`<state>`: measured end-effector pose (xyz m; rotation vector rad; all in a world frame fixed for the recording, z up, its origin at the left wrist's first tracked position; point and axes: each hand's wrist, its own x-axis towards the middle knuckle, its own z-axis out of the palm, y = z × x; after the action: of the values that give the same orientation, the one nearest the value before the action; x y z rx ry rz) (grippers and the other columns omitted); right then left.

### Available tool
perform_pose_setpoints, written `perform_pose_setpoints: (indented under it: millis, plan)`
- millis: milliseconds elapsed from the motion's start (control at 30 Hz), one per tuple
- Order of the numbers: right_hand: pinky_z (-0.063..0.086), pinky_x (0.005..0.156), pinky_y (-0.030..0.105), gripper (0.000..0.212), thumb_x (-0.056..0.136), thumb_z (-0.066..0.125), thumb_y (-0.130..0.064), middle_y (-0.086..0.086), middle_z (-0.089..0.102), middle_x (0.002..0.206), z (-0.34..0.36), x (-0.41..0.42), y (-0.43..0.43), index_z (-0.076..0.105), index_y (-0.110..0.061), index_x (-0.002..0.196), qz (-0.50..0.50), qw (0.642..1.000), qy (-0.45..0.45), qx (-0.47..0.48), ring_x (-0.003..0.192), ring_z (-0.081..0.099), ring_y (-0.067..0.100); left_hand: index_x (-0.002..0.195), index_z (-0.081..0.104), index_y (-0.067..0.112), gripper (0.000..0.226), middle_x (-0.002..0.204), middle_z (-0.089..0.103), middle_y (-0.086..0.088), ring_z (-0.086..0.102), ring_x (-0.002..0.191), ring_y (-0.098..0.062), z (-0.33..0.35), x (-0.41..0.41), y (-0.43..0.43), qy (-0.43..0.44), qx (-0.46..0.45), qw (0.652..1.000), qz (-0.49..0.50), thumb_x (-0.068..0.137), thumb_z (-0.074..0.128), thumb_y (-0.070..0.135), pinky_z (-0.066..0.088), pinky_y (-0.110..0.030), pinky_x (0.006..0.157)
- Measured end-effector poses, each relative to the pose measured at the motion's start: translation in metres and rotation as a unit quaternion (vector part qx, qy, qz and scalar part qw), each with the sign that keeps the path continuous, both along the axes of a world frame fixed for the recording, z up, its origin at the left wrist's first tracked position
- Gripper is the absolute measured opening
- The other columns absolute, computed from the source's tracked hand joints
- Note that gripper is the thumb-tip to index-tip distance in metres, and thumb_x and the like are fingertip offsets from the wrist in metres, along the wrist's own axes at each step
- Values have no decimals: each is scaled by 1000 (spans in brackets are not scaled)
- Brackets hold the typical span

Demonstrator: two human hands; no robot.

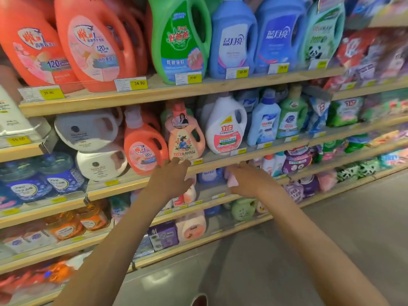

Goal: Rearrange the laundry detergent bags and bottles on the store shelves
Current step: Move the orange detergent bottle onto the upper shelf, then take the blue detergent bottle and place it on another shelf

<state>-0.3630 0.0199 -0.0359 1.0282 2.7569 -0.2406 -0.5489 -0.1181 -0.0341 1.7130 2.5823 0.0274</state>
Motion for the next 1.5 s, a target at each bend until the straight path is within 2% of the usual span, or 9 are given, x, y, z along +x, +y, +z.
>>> perform_pose_setpoints:
  millis: [233,400,667,767,867,1033,1233,1367,1500]
  plan:
    - [41,103,45,68,92,60,-46,11,39,146,24,22,28,33,-24,150,-13,1000,10,23,134,38,34,145,41,23,54,143,48,-6,44,132,-31,20,11,28,23,17,1000,9,98,52,46,43,-47,102]
    - [47,94,44,63,90,61,-48,11,45,135,52,25,65,37,-27,144,-3,999,34,20,127,44,34,145,42,24,54,139,49,-6,46,129,-32,43,10,60,46,41,998,22,97,52,46,46,-46,100]
    - [44,91,42,68,94,57,-47,13,38,144,97,27,129,29,-25,151,5,997,39,62,130,42,35,139,49,27,48,141,51,-3,47,132,-31,81,11,126,37,103,993,41,94,54,44,42,-46,102]
    - [44,97,46,70,95,57,-47,13,36,147,117,27,154,24,-26,154,15,996,41,81,132,40,36,137,49,25,46,138,50,-3,47,131,-29,94,9,152,38,108,992,48,95,53,45,45,-44,99]
    - [45,100,48,64,94,60,-47,13,38,147,129,24,180,34,-22,148,17,995,53,87,132,41,35,140,46,24,49,139,49,-4,45,131,-29,112,5,178,41,123,991,47,96,53,44,45,-44,102]
    - [44,102,46,63,95,57,-49,10,40,149,143,15,218,37,-23,148,36,991,95,89,136,40,33,142,45,26,51,138,50,-5,47,129,-30,138,-4,208,36,164,984,58,96,55,42,46,-44,100]
    - [44,100,44,64,93,59,-48,10,42,143,155,0,264,37,-23,148,52,987,120,95,132,42,30,135,49,24,45,128,56,-7,52,122,-30,157,-12,240,23,189,979,76,95,57,42,48,-44,97]
    - [44,101,43,64,93,61,-45,10,40,147,165,-11,300,37,-22,147,68,981,150,99,133,42,31,128,52,21,40,116,60,-8,57,114,-32,160,-15,267,3,217,971,97,92,59,35,50,-42,88]
    - [46,96,44,58,92,62,-40,11,43,137,178,-27,336,41,-19,142,86,972,184,121,130,44,34,136,49,15,47,104,63,-12,61,103,-31,161,-22,297,-57,273,952,126,93,61,28,44,-36,78]
